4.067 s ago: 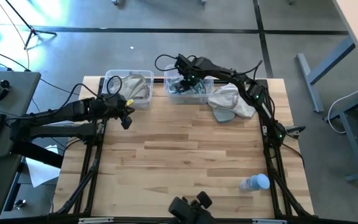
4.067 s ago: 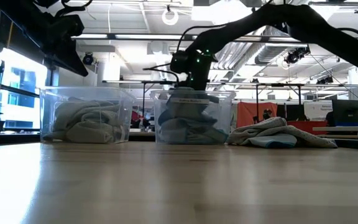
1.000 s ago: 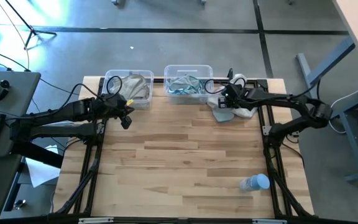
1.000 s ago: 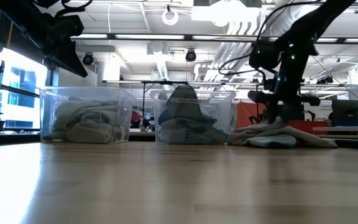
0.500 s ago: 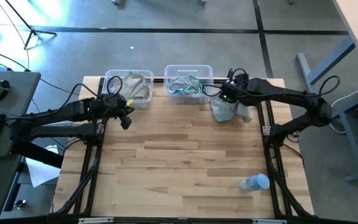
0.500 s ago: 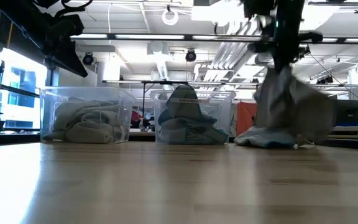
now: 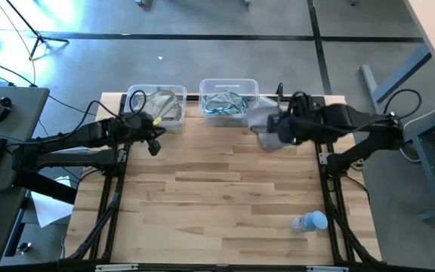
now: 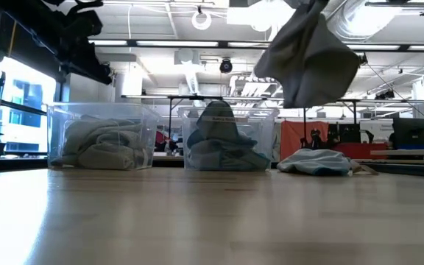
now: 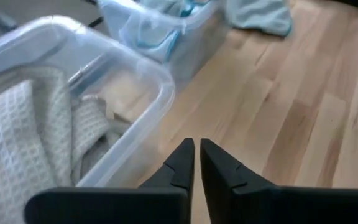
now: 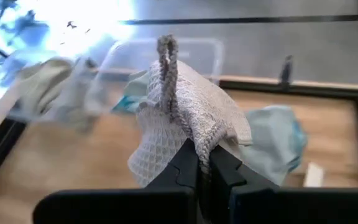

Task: Sort microfiber towel by color & place in baskets
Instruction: Put the gray towel into the left transparent bin

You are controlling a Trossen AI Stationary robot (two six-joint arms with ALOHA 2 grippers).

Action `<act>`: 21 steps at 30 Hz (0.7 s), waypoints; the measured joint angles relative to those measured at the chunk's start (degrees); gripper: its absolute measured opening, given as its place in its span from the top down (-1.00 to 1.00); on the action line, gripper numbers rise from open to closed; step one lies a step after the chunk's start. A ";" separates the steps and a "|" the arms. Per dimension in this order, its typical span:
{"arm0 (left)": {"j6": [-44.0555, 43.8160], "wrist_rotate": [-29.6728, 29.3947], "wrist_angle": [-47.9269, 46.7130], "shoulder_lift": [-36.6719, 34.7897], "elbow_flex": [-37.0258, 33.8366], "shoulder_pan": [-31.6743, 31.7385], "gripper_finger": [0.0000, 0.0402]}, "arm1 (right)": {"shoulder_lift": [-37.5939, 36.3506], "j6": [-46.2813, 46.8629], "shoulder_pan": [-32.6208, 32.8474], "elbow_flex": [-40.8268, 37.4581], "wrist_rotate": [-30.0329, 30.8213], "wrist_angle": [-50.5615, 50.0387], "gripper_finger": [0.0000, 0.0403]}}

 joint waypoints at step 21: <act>4.38 18.70 17.20 1.00 -0.02 -5.67 -0.25 | 23.68 -23.67 9.79 0.00 -4.53 42.25 1.00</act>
